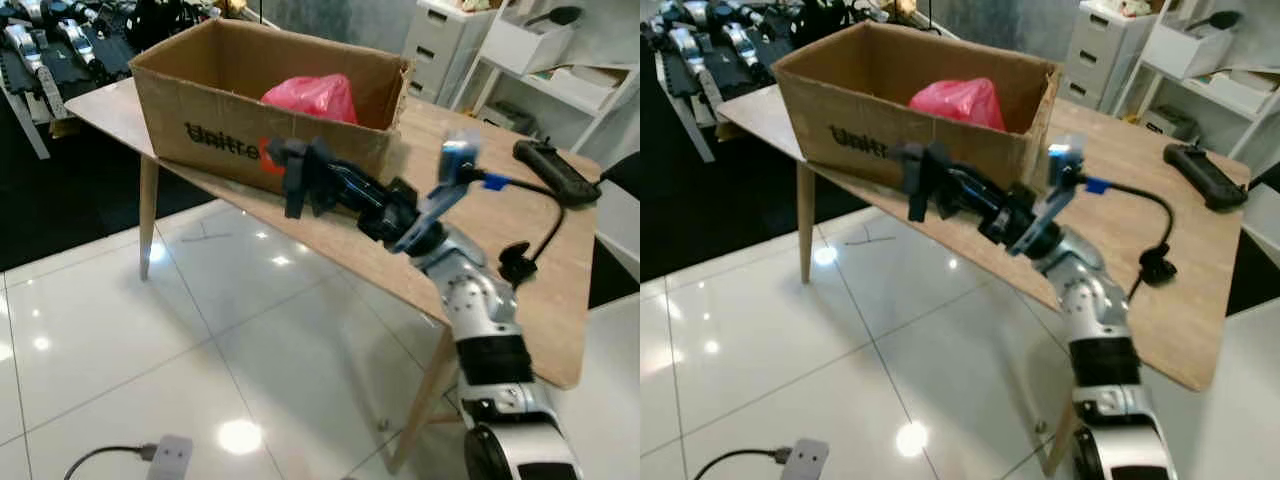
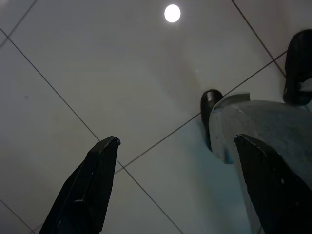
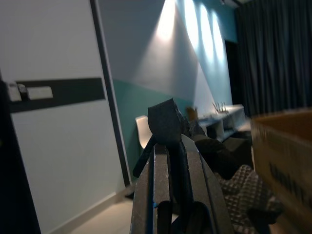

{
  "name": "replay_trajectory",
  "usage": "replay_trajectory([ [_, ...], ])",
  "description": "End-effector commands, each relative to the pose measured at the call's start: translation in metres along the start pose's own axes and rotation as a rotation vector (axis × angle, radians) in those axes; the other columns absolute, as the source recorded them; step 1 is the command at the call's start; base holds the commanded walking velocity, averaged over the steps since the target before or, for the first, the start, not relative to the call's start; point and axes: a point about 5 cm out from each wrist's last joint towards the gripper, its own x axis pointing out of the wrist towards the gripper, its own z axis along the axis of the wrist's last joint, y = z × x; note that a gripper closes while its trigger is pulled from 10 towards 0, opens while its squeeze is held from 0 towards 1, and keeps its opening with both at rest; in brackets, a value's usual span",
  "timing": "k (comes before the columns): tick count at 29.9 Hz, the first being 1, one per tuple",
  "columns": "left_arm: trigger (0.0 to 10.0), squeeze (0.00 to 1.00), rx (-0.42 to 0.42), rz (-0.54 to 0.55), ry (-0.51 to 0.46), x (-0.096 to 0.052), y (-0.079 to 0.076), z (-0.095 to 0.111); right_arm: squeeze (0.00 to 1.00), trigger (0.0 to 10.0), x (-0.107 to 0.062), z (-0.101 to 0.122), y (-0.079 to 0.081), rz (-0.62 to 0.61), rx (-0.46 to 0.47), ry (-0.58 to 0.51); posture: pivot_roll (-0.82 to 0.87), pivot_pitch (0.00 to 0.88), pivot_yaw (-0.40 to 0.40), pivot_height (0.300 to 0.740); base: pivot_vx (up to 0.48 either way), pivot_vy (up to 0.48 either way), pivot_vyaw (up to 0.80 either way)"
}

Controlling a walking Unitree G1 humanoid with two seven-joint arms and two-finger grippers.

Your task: Picking trash to rubbish bin

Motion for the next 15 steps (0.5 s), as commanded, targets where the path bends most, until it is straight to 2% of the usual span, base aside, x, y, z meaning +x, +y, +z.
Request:
replay_trajectory([
  [1,10.0,0.00,-0.035,-0.006,0.028,-0.001,-0.003,-0.009,0.00,10.0,-0.002,0.005,0.006,0.043,0.007,-0.014,0.07,0.090,-0.068,0.740,0.304,0.000,0.00],
  [4,10.0,0.00,-0.114,0.025,-0.028,0.001,0.007,0.007,0.00,10.0,-0.004,0.008,0.014,0.104,-0.038,0.038,0.07,0.090,-0.068,0.740,0.316,0.000,0.00],
  [12,10.0,0.00,-0.147,0.035,-0.082,0.002,0.011,0.023,0.00,10.0,-0.004,0.007,0.015,0.104,-0.049,0.061,0.06,0.091,-0.066,0.740,0.317,0.000,0.00],
  [15,10.0,0.00,-0.172,0.033,-0.143,0.002,0.012,0.039,0.00,10.0,-0.005,0.011,0.013,0.069,-0.061,0.057,0.07,0.094,-0.065,0.740,0.316,0.000,0.00],
])
